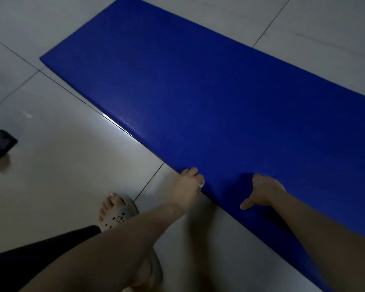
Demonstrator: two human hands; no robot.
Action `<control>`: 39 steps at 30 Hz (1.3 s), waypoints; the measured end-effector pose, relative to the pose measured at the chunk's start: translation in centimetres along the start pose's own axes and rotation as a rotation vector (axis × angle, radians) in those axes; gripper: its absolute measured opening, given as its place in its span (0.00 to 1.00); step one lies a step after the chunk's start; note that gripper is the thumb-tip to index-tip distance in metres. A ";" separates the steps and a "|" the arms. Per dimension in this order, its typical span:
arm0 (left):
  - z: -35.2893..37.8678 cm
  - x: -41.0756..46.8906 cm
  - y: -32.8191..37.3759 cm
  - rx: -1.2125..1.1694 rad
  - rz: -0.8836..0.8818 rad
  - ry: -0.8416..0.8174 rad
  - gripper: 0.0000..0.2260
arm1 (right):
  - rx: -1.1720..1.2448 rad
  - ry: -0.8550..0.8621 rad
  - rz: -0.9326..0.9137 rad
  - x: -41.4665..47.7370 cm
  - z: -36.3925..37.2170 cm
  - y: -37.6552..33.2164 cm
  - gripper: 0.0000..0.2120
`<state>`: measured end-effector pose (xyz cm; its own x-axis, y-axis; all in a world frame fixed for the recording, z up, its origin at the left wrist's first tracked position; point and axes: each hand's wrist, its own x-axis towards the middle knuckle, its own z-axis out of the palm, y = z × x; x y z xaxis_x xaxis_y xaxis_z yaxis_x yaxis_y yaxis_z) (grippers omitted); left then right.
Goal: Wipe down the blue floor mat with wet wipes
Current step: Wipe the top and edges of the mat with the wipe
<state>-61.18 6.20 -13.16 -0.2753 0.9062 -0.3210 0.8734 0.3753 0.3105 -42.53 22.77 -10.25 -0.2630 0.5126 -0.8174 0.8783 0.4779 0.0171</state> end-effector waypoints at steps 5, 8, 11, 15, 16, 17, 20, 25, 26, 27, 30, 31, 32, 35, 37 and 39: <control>-3.2 2.8 -5.8 0.164 -0.034 0.065 0.10 | -0.015 -0.008 0.009 0.0 -0.5 -0.4 0.52; -5.0 4.3 -11.0 0.161 -0.372 0.247 0.08 | -0.019 -0.009 0.013 -0.1 -0.5 -0.5 0.50; -5.3 5.1 -12.1 0.010 -0.528 0.289 0.09 | -0.019 0.010 0.002 -0.1 -0.4 -0.3 0.50; -3.1 4.1 -6.4 -0.169 -0.469 0.225 0.12 | -0.009 0.023 -0.008 0.0 -0.4 -0.3 0.48; -2.2 3.5 -4.2 -0.198 -0.395 0.196 0.12 | -0.011 0.025 -0.011 0.0 -0.4 -0.3 0.48; -1.1 2.7 -1.9 -0.220 -0.318 0.162 0.12 | -0.012 0.025 -0.014 0.0 -0.4 -0.3 0.47; 1.4 -0.4 4.1 -0.293 -0.110 0.051 0.11 | 0.003 0.021 -0.018 0.0 -0.2 -0.2 0.49; 2.1 -2.0 4.1 -0.233 0.110 0.027 0.09 | 0.010 0.035 -0.008 0.0 -0.3 0.0 0.54; 1.7 -1.8 3.7 -0.193 0.125 0.037 0.10 | 0.010 0.029 -0.008 0.0 -0.3 -0.1 0.54; 1.5 -1.5 3.4 -0.170 0.118 0.050 0.11 | 0.008 0.024 -0.009 -0.1 -0.2 0.0 0.54; 0.6 0.0 1.3 -0.124 0.012 0.081 0.10 | 0.019 0.016 -0.014 -0.1 -0.2 -0.2 0.53; 0.1 0.8 0.0 -0.097 -0.021 0.110 0.10 | 0.024 0.017 -0.014 -0.1 -0.2 -0.3 0.52; -0.6 1.6 -1.5 -0.071 -0.063 0.142 0.09 | 0.028 0.020 -0.013 -0.1 -0.2 -0.3 0.51; -3.2 3.8 -6.5 -0.027 -0.254 0.287 0.08 | 0.030 0.022 -0.006 0.0 -0.3 -0.3 0.53; -4.4 4.5 -8.8 -0.029 -0.386 0.358 0.08 | 0.016 0.027 -0.009 0.1 -0.1 -0.2 0.53; -4.4 4.8 -8.8 -0.048 -0.476 0.354 0.09 | 0.006 0.026 -0.011 0.1 -0.1 -0.2 0.53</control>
<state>-71.95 8.07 -13.45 -0.7568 0.6426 -0.1193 0.6040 0.7574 0.2480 -42.77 22.79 -10.28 -0.2830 0.5258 -0.8021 0.8777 0.4792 0.0045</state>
